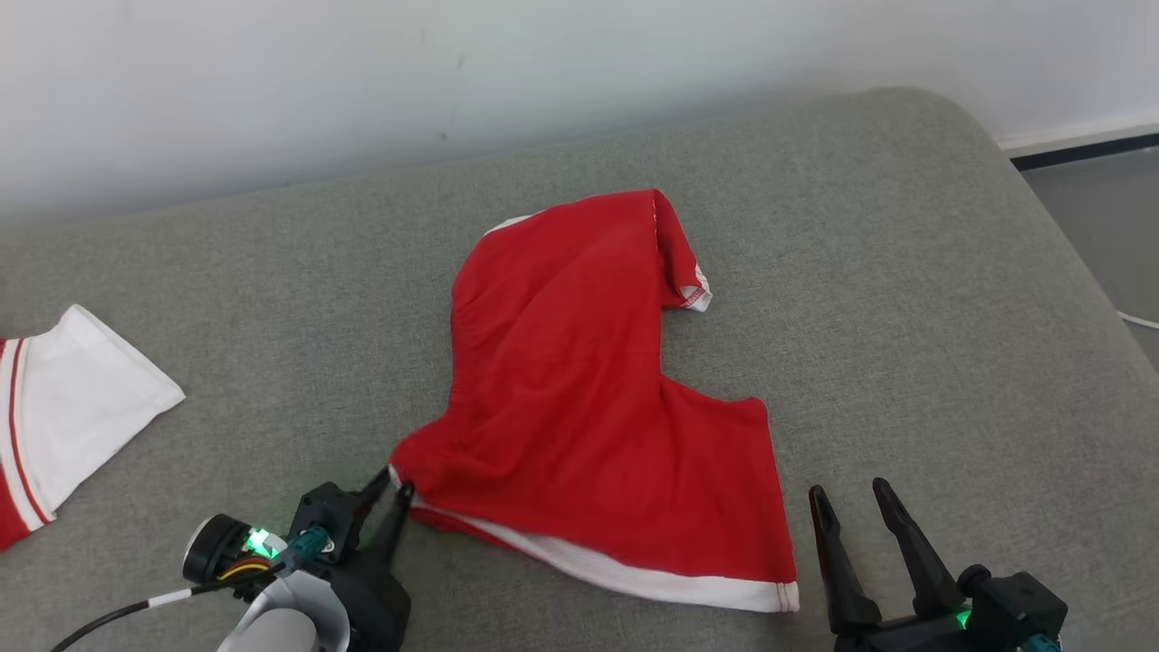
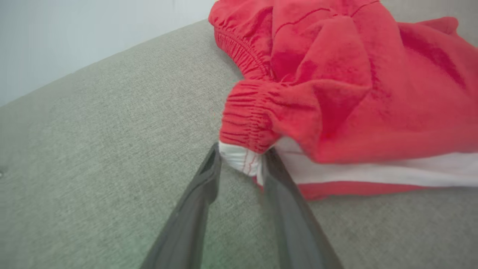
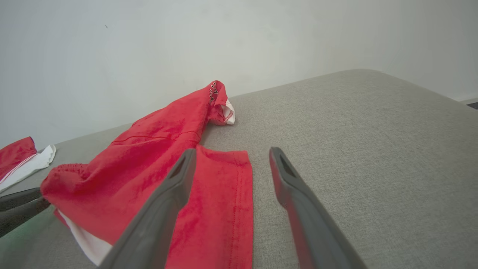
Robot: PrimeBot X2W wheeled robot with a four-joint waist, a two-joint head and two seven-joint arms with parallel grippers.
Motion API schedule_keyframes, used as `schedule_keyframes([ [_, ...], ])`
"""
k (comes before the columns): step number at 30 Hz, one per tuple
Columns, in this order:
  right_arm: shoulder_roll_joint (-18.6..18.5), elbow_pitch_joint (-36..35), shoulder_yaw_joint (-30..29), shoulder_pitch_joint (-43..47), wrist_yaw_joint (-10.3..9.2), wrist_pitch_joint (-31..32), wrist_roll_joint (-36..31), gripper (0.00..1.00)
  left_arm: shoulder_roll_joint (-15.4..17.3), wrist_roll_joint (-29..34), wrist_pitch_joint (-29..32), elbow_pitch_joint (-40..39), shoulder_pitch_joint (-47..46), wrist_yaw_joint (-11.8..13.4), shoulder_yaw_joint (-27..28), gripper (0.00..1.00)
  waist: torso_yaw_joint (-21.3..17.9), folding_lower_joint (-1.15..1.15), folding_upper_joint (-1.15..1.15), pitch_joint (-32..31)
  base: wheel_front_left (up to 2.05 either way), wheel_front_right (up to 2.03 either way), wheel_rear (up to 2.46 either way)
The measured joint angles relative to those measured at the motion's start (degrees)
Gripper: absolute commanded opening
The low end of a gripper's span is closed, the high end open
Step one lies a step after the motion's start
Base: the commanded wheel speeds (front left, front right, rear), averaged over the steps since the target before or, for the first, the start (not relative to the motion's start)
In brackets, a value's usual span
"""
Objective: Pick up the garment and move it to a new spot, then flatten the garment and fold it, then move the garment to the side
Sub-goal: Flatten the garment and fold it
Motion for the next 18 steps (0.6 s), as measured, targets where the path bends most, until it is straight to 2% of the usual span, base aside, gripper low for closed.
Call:
schedule_keyframes([
  [7, -0.2, -0.1, -0.2, 2.1, 0.00, 0.0, -0.3, 1.00, -0.2, -0.1, 0.0, -4.7, 3.5, 0.1, 3.3, 0.00, 2.1, -0.01, 0.00, -2.0, 0.00, 0.00, 0.00],
  [18, -0.3, 0.3, -0.8, 3.9, 0.00, 0.0, -0.3, 1.00, -0.9, 1.7, 0.0, -17.0, 18.8, 4.3, 9.7, 0.00, 7.8, -0.01, 0.00, -4.2, 0.00, 0.00, 0.00],
])
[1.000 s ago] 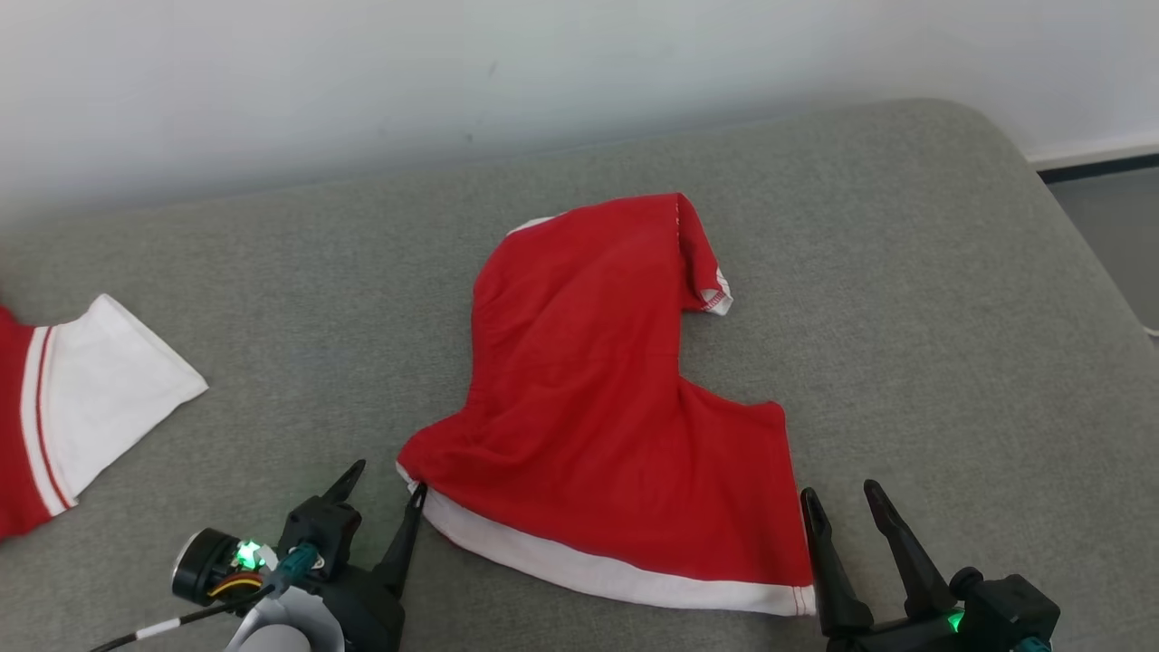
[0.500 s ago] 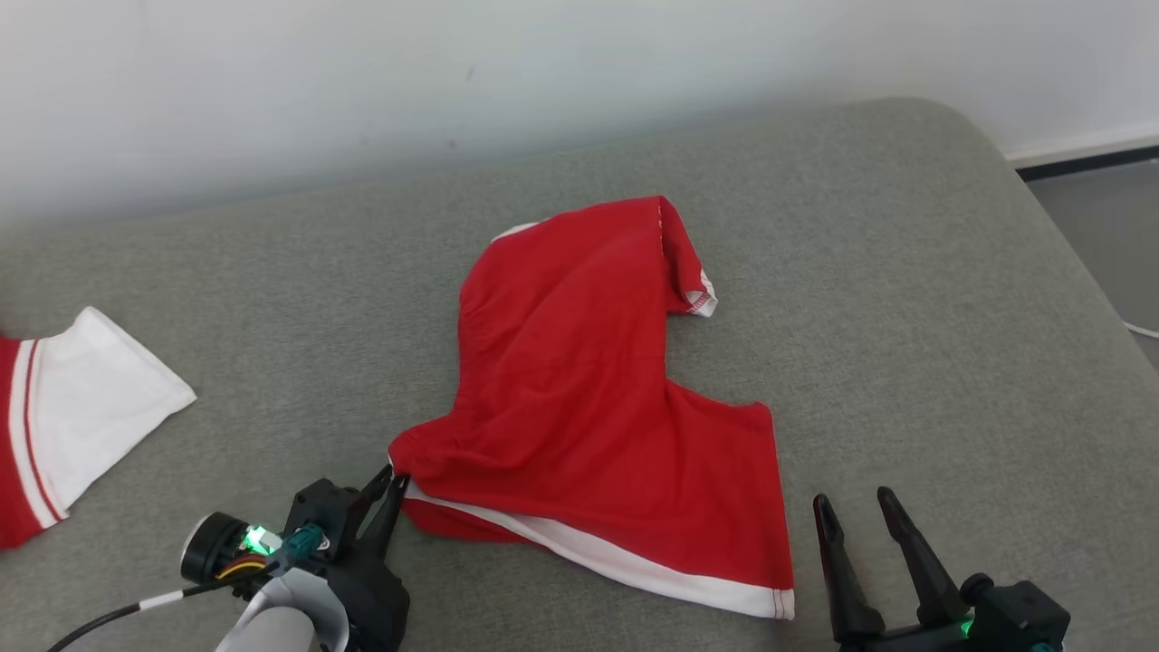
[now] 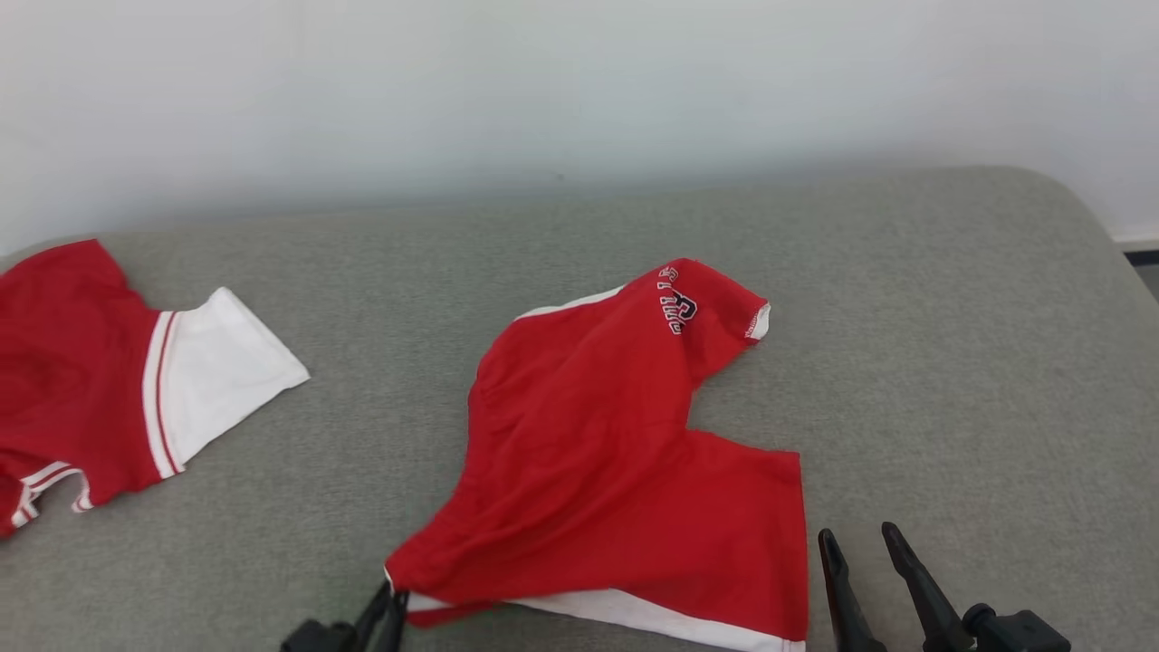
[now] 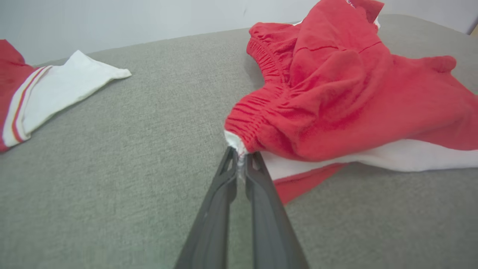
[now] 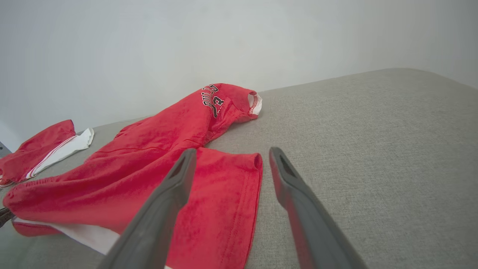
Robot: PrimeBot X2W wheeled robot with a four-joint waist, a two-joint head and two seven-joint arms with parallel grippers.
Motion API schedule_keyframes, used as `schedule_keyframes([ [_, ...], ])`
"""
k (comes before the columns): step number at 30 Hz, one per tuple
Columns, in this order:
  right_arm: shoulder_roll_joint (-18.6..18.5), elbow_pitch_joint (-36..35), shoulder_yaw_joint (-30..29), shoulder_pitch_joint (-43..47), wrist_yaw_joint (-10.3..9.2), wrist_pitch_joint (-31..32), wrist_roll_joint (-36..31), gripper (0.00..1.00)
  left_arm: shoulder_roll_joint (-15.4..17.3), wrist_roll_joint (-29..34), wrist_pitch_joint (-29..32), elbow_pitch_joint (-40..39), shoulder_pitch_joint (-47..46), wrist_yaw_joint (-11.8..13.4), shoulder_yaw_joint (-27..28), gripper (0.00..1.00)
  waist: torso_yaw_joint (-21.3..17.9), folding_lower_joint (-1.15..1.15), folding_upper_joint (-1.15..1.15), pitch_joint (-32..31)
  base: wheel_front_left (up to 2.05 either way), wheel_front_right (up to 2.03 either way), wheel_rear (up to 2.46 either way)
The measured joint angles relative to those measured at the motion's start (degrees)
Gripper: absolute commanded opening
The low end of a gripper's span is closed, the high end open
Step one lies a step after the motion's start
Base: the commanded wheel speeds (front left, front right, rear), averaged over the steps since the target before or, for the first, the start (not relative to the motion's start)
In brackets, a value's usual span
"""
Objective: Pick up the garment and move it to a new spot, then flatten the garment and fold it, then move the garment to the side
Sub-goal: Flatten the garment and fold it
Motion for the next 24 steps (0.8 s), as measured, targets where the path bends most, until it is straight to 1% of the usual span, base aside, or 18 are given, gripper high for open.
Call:
schedule_keyframes([
  [4, 0.0, 0.6, 0.1, 0.8, 0.00, 0.0, -0.1, 1.00, -2.3, 0.1, 0.0, -1.6, 4.9, 0.2, 0.7, 0.00, 2.0, 0.00, 0.00, -0.9, 0.00, 0.00, 0.00],
  [5, 0.0, 0.8, 0.0, 1.0, 0.00, 0.0, -0.1, 1.00, -2.8, 0.2, 0.0, -1.5, 5.7, 0.1, 0.7, 0.09, 2.3, 0.00, 0.00, -1.2, 0.00, 0.00, 0.00],
  [6, -0.1, 0.9, 0.0, 1.2, 0.00, 0.0, -0.1, 1.00, -3.2, 0.4, 0.0, -1.6, 6.3, 0.2, 0.9, 1.00, 2.6, 0.00, 0.00, -1.5, 0.00, 0.00, 0.00],
  [9, -0.2, 1.4, -0.1, 1.8, 0.00, 0.0, -0.1, 1.00, -4.6, 1.0, 0.0, -3.2, 7.5, 0.3, 1.9, 1.00, 3.4, 0.00, 0.00, -2.6, 0.00, 0.00, 0.00],
  [11, -0.3, 1.4, -0.2, 2.1, 0.00, 0.0, -0.1, 1.00, -4.9, 1.5, 0.0, -4.1, 8.6, 0.2, 2.5, 1.00, 3.8, 0.00, 0.00, -3.1, 0.00, 0.00, 0.00],
  [19, -0.9, 1.8, -2.0, 4.4, 0.00, 0.0, 0.2, 1.00, -4.3, 3.3, 0.0, -10.3, 13.8, 0.0, 6.7, 1.00, 4.4, 0.00, 0.00, -4.4, 0.00, 0.00, 0.00],
  [22, -1.1, 2.9, -2.1, 5.7, 0.00, 0.0, 0.3, 1.00, -3.3, 3.7, 0.0, -11.0, 14.3, 0.1, 8.5, 1.00, 4.3, 0.00, 0.00, -4.3, 0.00, 0.00, 0.00],
  [24, -1.5, 3.9, -1.6, 6.4, 0.00, 0.0, 0.3, 1.00, -2.7, 3.8, 0.0, -10.7, 14.3, -0.5, 9.5, 1.00, 4.1, 0.00, 0.00, -4.2, 0.00, 0.00, 0.00],
])
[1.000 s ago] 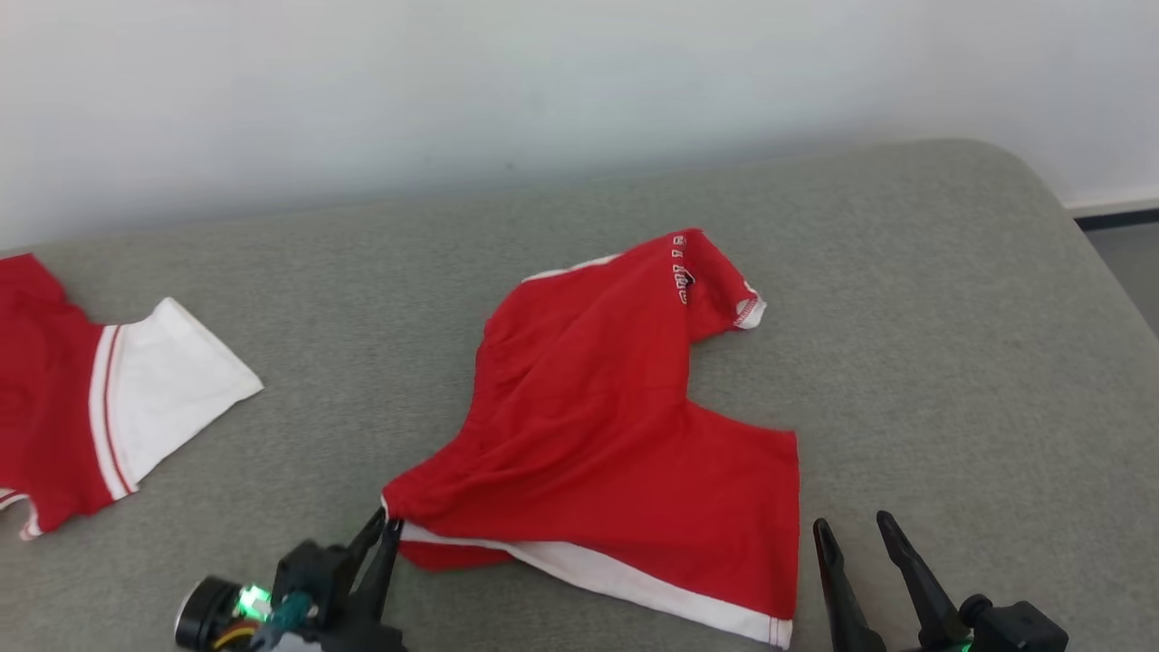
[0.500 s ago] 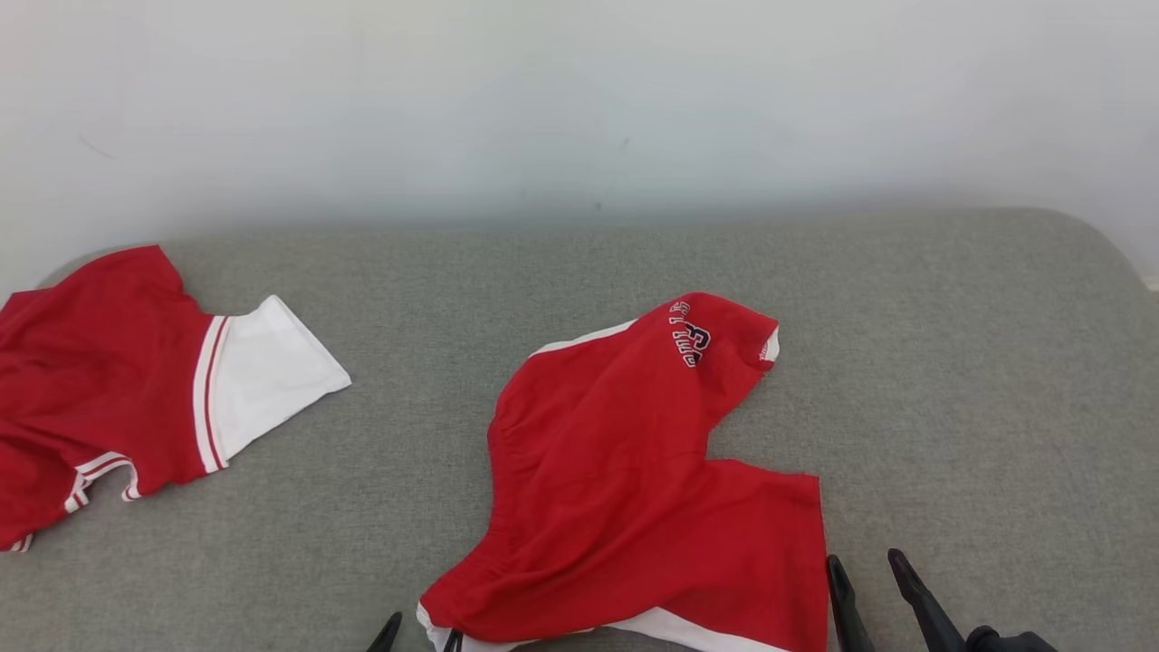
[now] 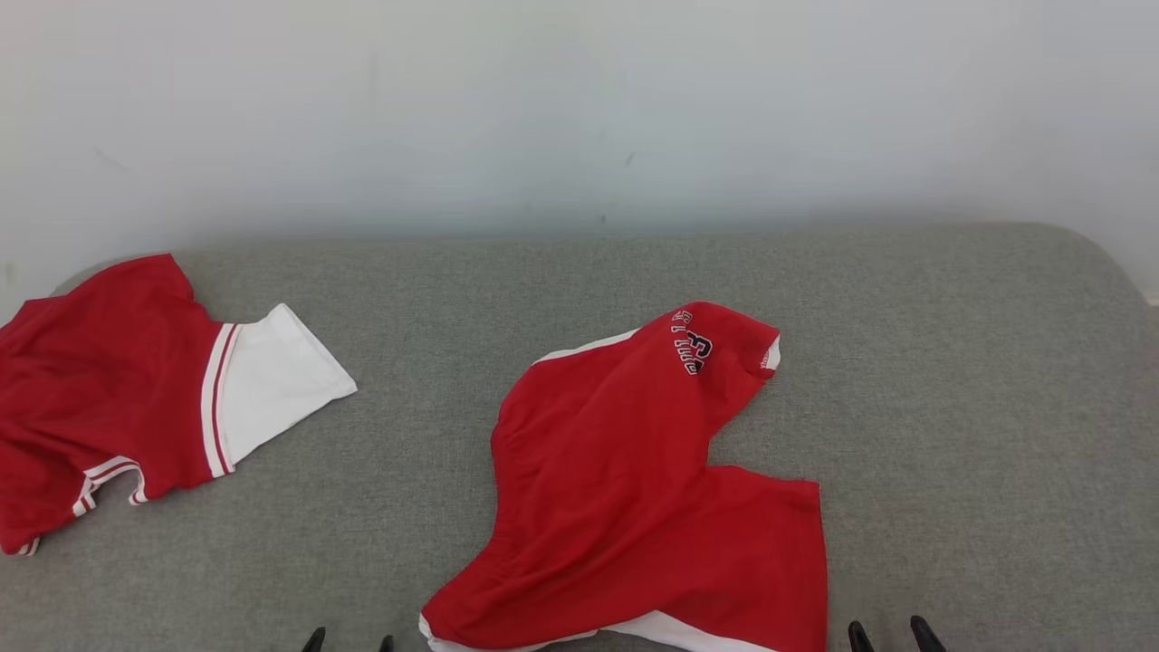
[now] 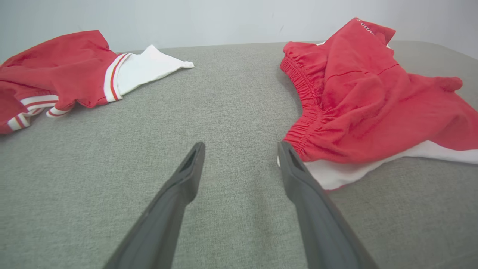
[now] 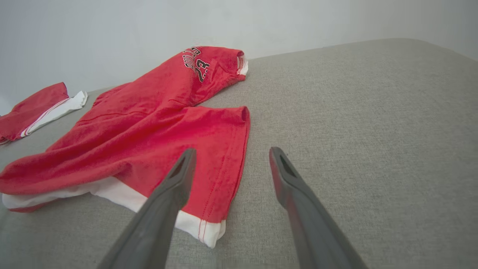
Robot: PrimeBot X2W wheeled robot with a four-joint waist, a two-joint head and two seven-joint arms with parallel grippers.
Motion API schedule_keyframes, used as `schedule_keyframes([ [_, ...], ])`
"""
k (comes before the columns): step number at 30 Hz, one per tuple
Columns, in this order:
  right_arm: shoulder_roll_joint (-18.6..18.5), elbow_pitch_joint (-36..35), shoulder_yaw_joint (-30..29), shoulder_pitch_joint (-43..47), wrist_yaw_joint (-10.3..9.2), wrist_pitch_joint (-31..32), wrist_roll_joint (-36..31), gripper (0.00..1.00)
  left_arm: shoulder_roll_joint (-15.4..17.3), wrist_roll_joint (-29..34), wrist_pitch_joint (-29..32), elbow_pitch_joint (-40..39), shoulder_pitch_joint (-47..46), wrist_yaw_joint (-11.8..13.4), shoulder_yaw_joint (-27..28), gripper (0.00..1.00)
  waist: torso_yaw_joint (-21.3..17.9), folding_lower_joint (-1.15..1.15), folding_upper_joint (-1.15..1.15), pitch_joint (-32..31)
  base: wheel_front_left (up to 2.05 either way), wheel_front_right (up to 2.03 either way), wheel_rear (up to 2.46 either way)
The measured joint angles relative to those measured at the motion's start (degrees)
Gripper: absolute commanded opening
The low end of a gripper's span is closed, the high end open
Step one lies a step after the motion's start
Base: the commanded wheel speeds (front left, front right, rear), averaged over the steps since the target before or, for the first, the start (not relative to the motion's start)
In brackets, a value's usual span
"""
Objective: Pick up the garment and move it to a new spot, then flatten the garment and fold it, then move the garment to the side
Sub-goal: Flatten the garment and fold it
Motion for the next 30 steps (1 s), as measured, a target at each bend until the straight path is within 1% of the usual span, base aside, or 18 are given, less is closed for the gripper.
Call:
schedule_keyframes([
  [5, -0.6, 3.5, 2.4, 0.3, 0.00, 0.0, -0.1, 1.00, 1.6, 1.0, 0.0, 3.6, -2.0, -1.5, -0.1, 1.00, -0.8, 0.00, 0.00, 0.4, 0.00, 0.00, 0.00],
  [9, -1.2, 7.2, 4.9, -0.8, 0.00, 0.0, 0.0, 1.00, 2.3, 1.6, 0.0, 7.8, -5.5, -2.9, -2.7, 1.00, -1.3, 0.00, 0.00, 1.0, 0.00, 0.00, 0.00],
  [12, -1.5, 10.1, 6.1, -2.6, 0.00, 0.0, 0.1, 1.00, 2.7, 2.5, 0.0, 11.2, -8.0, -3.4, -5.2, 1.00, -1.6, 0.00, 0.00, 1.7, 0.00, 0.00, 0.00],
  [17, -1.5, 12.8, 7.5, -5.6, 0.00, 0.0, 0.2, 1.00, 3.2, 2.5, 0.0, 14.5, -12.3, -3.5, -8.5, 1.00, -1.8, 0.01, 0.00, 2.8, 0.00, 0.00, 0.00],
  [21, -1.4, 14.4, 9.0, -7.6, 0.00, 0.0, 0.5, 1.00, 4.3, 2.5, 0.0, 16.8, -15.6, -3.7, -14.9, 1.00, -1.8, 0.01, 0.00, 3.7, 0.00, 0.00, 0.00],
  [24, -1.3, 15.0, 9.6, -8.5, 0.00, 0.0, 0.5, 1.00, 5.5, 0.7, 0.0, 17.4, -17.1, -3.7, -18.0, 1.00, -2.0, 0.01, 0.00, 4.0, 0.00, 0.00, 0.00],
  [27, -1.3, 15.7, 10.0, -9.3, 0.00, 0.0, 0.5, 1.00, 6.3, -0.6, 0.0, 17.8, -18.2, -3.7, -19.6, 1.00, -2.2, 0.01, 0.00, 4.2, 0.00, 0.00, 0.00],
  [30, -1.2, 17.0, 11.0, -9.7, 0.00, 0.0, 0.5, 1.00, 6.4, -1.5, 0.0, 18.5, -18.8, -3.7, -20.6, 1.00, -2.3, 0.01, 0.00, 4.2, 0.00, 0.00, 0.00],
])
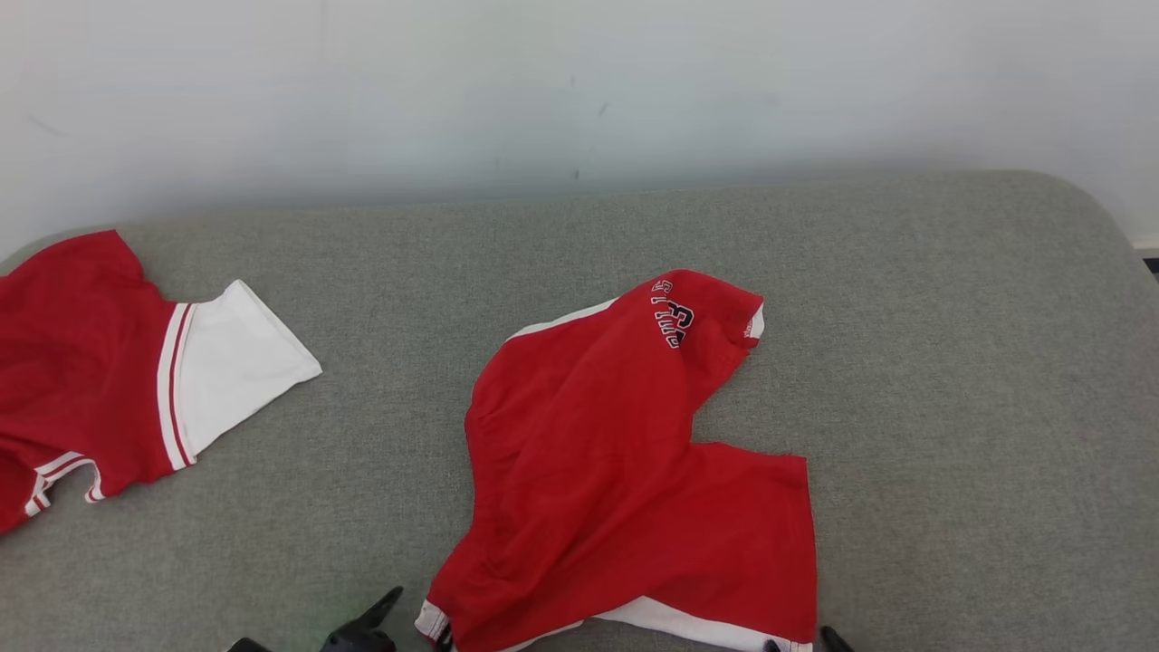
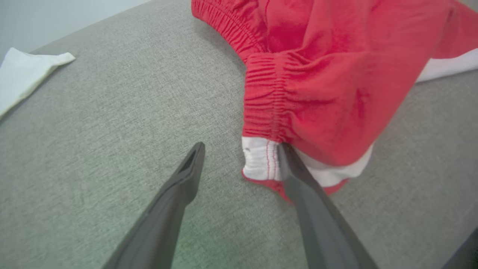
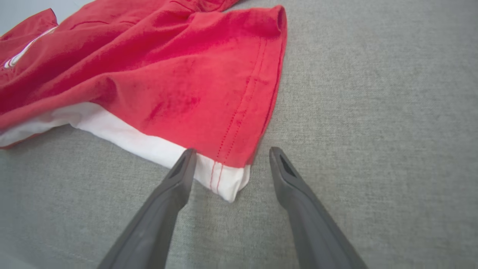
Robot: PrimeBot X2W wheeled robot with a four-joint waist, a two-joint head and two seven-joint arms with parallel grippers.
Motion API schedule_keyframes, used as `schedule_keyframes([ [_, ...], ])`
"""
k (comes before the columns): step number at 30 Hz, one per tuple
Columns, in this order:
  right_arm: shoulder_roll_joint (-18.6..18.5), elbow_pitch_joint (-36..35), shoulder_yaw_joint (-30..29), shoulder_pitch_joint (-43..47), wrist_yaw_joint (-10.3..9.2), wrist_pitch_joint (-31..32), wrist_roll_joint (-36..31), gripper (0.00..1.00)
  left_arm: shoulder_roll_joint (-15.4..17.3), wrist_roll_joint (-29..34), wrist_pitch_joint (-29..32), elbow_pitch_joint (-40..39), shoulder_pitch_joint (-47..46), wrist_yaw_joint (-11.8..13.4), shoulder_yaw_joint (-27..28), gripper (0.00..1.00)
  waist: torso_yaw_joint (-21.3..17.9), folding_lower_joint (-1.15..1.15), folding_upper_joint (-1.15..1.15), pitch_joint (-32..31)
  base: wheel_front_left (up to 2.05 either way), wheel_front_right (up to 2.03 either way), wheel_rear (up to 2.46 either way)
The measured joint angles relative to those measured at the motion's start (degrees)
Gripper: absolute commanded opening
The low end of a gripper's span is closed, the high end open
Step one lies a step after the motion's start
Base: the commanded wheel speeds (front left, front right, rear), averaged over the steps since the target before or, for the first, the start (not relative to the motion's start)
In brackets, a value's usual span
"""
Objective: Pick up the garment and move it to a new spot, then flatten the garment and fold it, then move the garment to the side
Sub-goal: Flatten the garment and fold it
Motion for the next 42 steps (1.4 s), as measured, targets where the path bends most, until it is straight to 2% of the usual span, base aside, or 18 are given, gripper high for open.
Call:
schedule_keyframes([
  [1, 0.0, 0.5, 0.5, -0.1, 0.00, 0.0, 0.0, 1.00, -0.1, -1.0, 0.0, 0.6, -0.1, 0.0, -0.8, 0.87, 0.0, 0.00, 0.00, 0.0, 0.00, 0.00, 0.00],
  [2, 0.0, 1.1, 0.9, -0.2, 0.00, 0.0, 0.0, 1.00, -0.1, -1.5, 0.0, 1.1, -0.1, 0.0, -1.5, 0.87, 0.0, 0.00, 0.00, 0.0, 0.00, 0.00, 0.00],
  [4, 0.0, 2.8, 2.2, -0.7, 0.00, 0.0, 0.2, 1.00, -0.3, -2.4, 0.0, 1.5, -0.3, 0.0, -2.4, 0.42, 0.0, 0.00, 0.00, -0.1, 0.00, 0.00, 0.00],
  [5, 0.0, 3.6, 2.7, -1.0, 0.00, -0.1, 0.5, 0.90, -0.5, -3.0, 0.0, 1.5, -0.3, 0.0, -2.8, 0.00, 0.0, 0.00, 0.00, -0.2, 0.00, 0.00, 0.00],
  [6, 0.1, 4.3, 3.0, -1.4, 0.00, -0.2, 0.6, 0.16, -0.7, -3.3, 0.0, 1.5, -0.3, 0.0, -3.1, 0.00, 0.0, 0.00, 0.00, -0.3, 0.00, 0.00, 0.00],
  [7, 0.2, 4.6, 3.1, -1.7, 0.00, -0.2, 0.7, 0.00, -0.8, -3.7, 0.0, 1.5, -0.3, 0.0, -3.3, 0.00, 0.0, 0.00, 0.00, -0.4, 0.00, 0.00, 0.00],
  [12, 0.2, 1.4, 1.9, -1.7, 0.00, 0.0, 1.1, 0.00, -0.4, -4.9, 0.0, -1.6, 1.5, 0.2, -0.3, 0.00, -0.1, 0.00, 0.00, -1.3, 0.00, 0.00, 0.00],
  [20, -3.4, -8.1, -1.2, 2.2, 0.00, 0.0, 3.1, 0.00, -0.5, -3.4, 0.0, -12.8, 7.6, 1.5, 4.9, 0.00, 0.3, 0.00, 0.00, -2.5, 0.00, 0.00, 0.00],
  [26, -5.9, -11.6, -0.1, -2.7, 0.00, 0.1, 4.7, 0.00, 0.1, -2.7, 0.0, -17.2, 5.6, 1.3, 6.6, 0.00, -0.1, 0.00, 0.00, -1.9, 0.00, 0.00, 0.00],
  [30, -8.1, -12.2, 0.9, -11.6, 0.00, 1.6, 7.3, 0.00, 1.6, -3.0, 1.1, -18.9, -2.9, 0.5, 6.4, 0.00, -0.3, 0.00, 0.00, -0.4, 0.00, 0.00, 0.00],
  [35, -10.4, -10.8, 1.8, -27.5, 0.00, 4.4, 12.0, 0.00, 3.5, -6.3, 5.9, -20.1, -19.7, 0.0, 5.6, 0.00, -0.4, 0.00, 0.00, 3.2, 0.00, 0.00, 0.00],
  [42, -12.1, -5.6, 1.8, -56.6, 0.00, 12.0, 19.3, 0.00, 3.9, -18.8, 14.0, -16.1, -47.8, 0.0, 4.2, 0.00, -0.6, 0.02, 0.01, 11.4, 0.00, 0.00, 0.00],
])
